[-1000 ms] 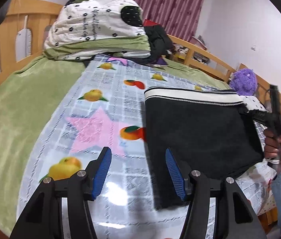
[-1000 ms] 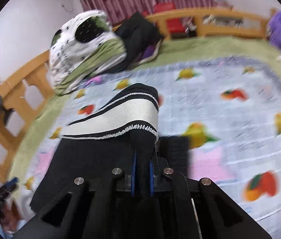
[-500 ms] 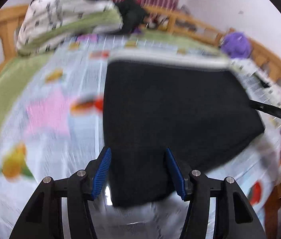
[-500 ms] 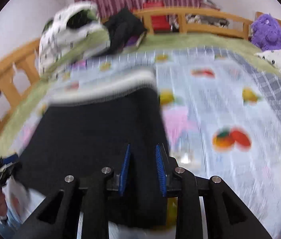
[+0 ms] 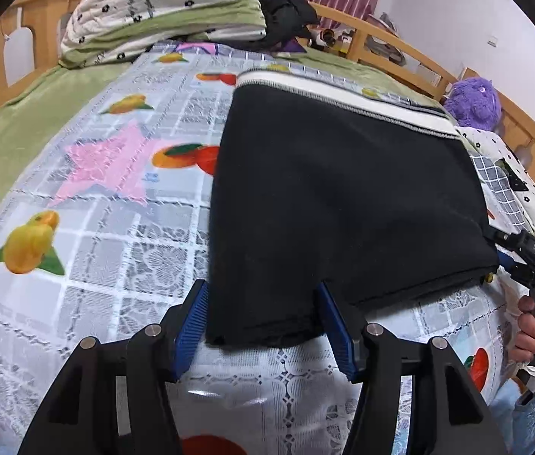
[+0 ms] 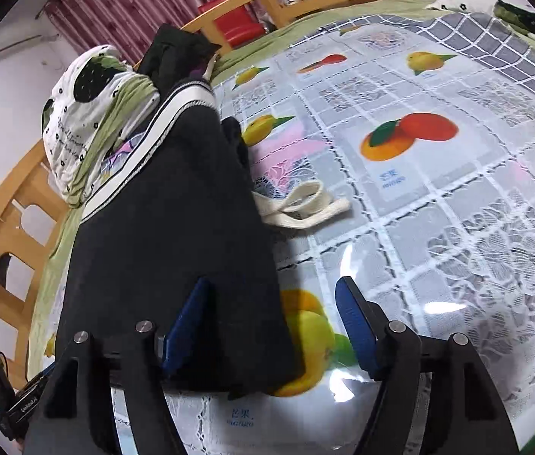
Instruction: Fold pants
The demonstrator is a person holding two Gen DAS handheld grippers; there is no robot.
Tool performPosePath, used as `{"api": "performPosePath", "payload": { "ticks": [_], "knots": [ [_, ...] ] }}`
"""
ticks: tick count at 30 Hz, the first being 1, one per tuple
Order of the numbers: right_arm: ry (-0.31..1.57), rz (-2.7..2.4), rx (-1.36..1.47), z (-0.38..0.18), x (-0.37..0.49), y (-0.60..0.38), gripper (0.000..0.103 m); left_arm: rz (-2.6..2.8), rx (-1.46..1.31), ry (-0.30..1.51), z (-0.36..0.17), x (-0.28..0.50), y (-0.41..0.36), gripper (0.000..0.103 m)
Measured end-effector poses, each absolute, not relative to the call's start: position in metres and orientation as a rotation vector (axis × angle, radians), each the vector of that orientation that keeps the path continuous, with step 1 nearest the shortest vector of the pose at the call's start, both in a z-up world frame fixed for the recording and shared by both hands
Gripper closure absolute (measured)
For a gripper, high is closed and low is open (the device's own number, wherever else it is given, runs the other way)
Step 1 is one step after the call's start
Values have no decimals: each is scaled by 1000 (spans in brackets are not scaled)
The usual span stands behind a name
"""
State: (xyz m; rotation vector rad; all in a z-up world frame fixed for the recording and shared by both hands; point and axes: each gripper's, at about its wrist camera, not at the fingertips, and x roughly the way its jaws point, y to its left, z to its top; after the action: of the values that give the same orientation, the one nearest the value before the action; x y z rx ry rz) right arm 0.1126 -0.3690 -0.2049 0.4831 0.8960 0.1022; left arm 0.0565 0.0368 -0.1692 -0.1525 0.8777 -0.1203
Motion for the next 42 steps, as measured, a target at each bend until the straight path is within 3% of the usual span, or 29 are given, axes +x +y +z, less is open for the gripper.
{"api": "performPosePath", "payload": {
  "ticks": [4, 10, 17, 21, 26, 30, 36, 38, 42],
  "knots": [
    [927, 106, 311, -186, 107, -353, 35, -114, -119, 810, -145, 42, 38, 48],
    [777, 106, 117, -130, 85, -332, 35, -92, -92, 769, -103, 43, 34, 48],
    [652, 101, 45, -54, 88, -314, 28, -105, -67, 750, -43, 65, 24, 48],
    [594, 94, 67, -39, 104, -301, 23, -105, -63, 707, -22, 86, 19, 48],
    [583, 74, 134, -34, 142, -286, 23, -137, -132, 694, -14, 130, 19, 47],
    [687, 105, 115, -39, 180, -276, 23, -153, -194, 676, -21, 172, 20, 47],
    [729, 110, 92, -82, 221, -268, 23, -140, -184, 700, -66, 215, 13, 47],
    [777, 95, 106, -105, 234, -268, 25, -130, -164, 739, -83, 226, 11, 47],
    [782, 70, 69, -124, 252, -263, 41, -123, -155, 766, -101, 241, 9, 47]
  ]
}}
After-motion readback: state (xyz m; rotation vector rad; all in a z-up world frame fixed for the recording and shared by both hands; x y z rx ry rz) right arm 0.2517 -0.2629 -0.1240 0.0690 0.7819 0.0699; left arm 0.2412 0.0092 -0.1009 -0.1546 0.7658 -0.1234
